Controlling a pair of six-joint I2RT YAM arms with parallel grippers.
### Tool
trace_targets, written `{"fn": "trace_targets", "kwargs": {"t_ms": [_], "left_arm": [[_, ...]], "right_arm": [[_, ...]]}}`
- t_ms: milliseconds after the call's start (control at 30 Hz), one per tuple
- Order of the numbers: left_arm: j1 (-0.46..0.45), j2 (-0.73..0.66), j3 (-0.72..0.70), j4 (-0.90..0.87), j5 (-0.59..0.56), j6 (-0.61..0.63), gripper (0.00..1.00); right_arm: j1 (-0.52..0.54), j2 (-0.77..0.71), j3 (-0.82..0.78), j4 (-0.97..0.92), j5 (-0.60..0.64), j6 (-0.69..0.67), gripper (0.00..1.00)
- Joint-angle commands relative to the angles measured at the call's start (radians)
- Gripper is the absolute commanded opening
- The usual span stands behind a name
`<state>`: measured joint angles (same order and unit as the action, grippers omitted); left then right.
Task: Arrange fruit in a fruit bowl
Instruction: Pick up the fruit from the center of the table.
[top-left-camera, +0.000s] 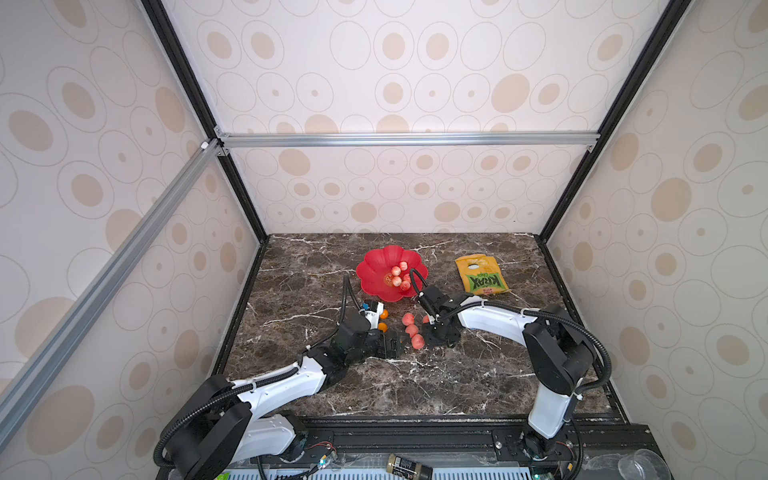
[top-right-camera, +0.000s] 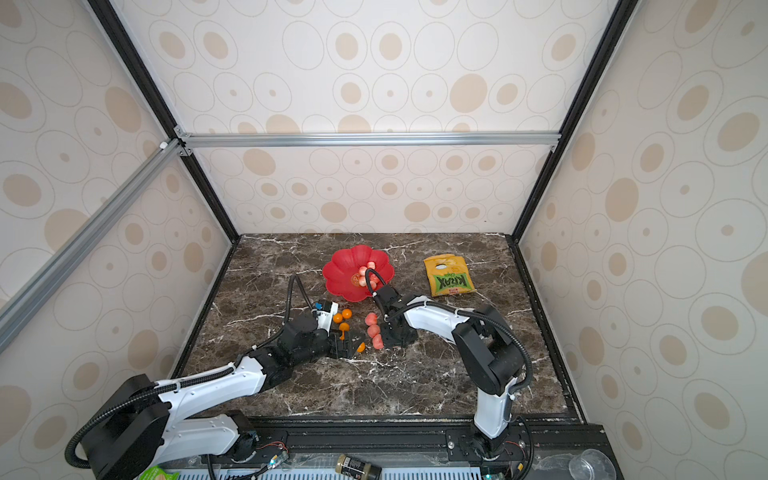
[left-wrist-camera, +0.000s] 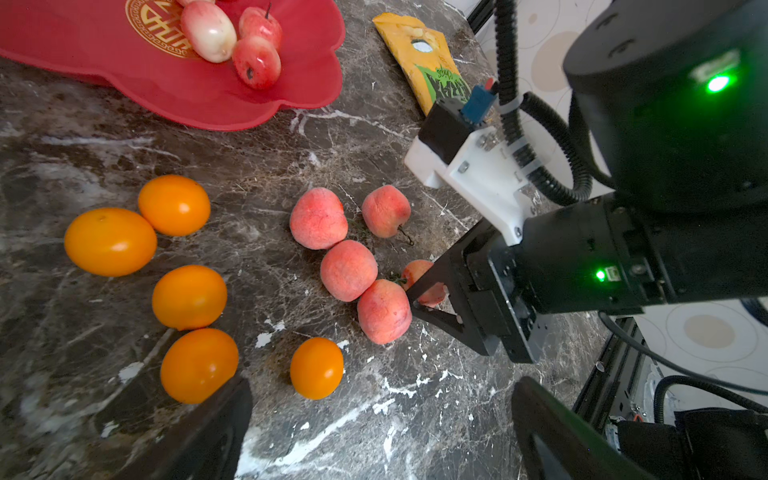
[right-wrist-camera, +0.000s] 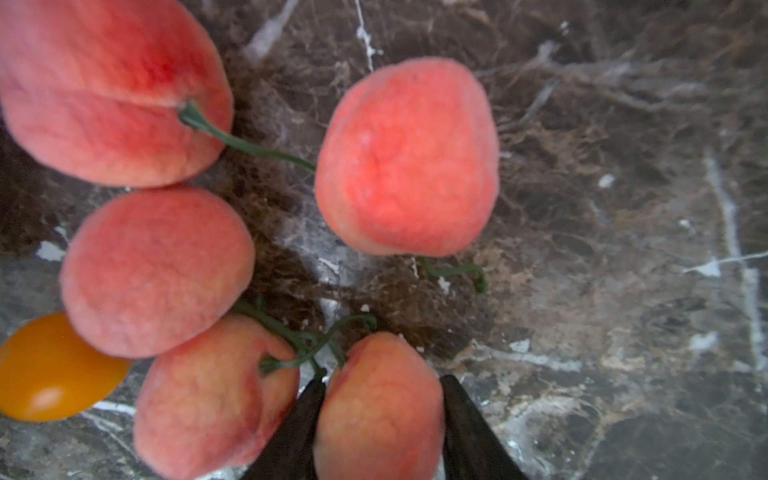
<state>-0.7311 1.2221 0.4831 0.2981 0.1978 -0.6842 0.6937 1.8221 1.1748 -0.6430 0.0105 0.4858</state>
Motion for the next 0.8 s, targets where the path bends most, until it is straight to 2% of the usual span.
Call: {"fn": "trace_targets", "kwargs": {"t_ms": [0,533,767], "left_arm": [[-0.007,-0.004,0.026,0.004,-0.012,0.003,0.98],[-0.007,0.02,0.052,0.035,-0.005,0.008,0.98],[-0.006,0.007,0.067,0.035,-0.037,0.006,0.98]], "right_arm": [[0.007,0.013,0.01,-0.012,0.005,0.012,0.45],[0.007,-0.1,-0.003,-0.059,0.043,0.019,0.43],[0.006,-0.128,0.013,-0.081,0.057,0.014,0.43]]}}
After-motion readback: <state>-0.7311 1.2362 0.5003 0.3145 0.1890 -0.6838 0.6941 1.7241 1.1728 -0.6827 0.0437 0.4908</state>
